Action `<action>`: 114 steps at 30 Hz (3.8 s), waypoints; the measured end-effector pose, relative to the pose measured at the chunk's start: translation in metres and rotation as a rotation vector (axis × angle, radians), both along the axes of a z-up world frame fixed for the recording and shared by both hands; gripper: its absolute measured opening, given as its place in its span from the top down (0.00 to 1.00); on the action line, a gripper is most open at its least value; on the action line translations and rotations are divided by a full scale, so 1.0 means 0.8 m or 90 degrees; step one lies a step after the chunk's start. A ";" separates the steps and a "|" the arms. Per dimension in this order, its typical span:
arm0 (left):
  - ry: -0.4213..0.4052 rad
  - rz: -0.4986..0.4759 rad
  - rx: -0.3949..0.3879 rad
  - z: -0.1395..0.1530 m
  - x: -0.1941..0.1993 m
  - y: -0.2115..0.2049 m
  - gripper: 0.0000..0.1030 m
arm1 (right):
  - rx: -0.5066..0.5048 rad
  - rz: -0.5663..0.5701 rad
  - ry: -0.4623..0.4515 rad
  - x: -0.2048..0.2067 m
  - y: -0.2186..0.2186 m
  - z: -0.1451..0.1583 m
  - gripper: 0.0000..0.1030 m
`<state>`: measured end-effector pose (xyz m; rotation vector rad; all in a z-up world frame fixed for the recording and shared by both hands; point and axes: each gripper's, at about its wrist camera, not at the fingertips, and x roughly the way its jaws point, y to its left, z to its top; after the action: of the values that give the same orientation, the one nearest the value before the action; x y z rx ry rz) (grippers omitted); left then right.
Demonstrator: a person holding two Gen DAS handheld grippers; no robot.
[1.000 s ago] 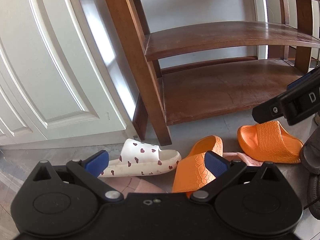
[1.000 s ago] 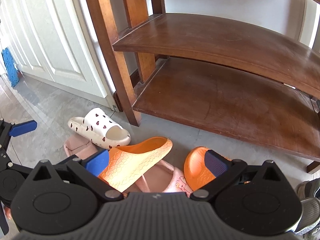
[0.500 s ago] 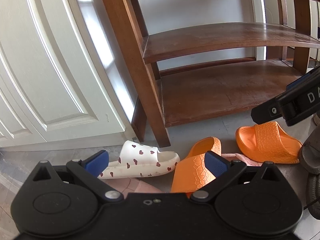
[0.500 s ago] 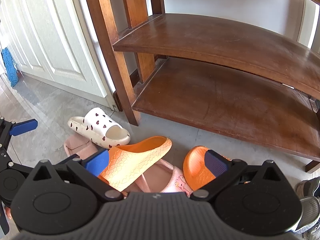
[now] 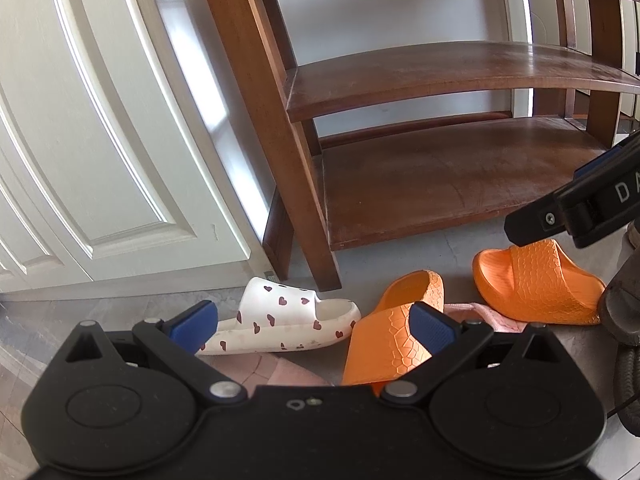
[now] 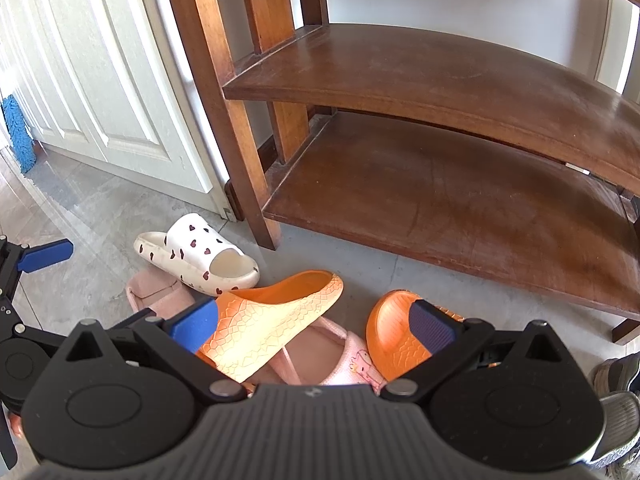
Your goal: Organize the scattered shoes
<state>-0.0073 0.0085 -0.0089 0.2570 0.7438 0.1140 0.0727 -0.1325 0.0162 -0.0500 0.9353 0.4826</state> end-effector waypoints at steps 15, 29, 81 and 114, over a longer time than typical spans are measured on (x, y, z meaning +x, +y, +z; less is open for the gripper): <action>0.000 -0.001 0.000 0.001 0.004 -0.002 0.00 | 0.000 0.000 0.006 0.002 0.000 -0.003 0.00; 0.026 0.030 -0.090 -0.019 -0.005 0.045 0.01 | 0.003 -0.007 0.001 0.000 -0.002 0.000 0.00; 0.038 0.041 -0.420 -0.168 0.012 0.042 0.47 | -0.085 0.002 0.086 0.006 -0.032 -0.071 0.00; -0.239 -0.042 -0.394 -0.049 -0.124 0.125 0.88 | -0.082 0.096 0.060 -0.005 0.050 -0.076 0.00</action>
<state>-0.1064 0.1081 -0.0483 -0.3252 0.3677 -0.1302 0.0691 -0.0926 -0.0445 -0.2176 1.0598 0.5675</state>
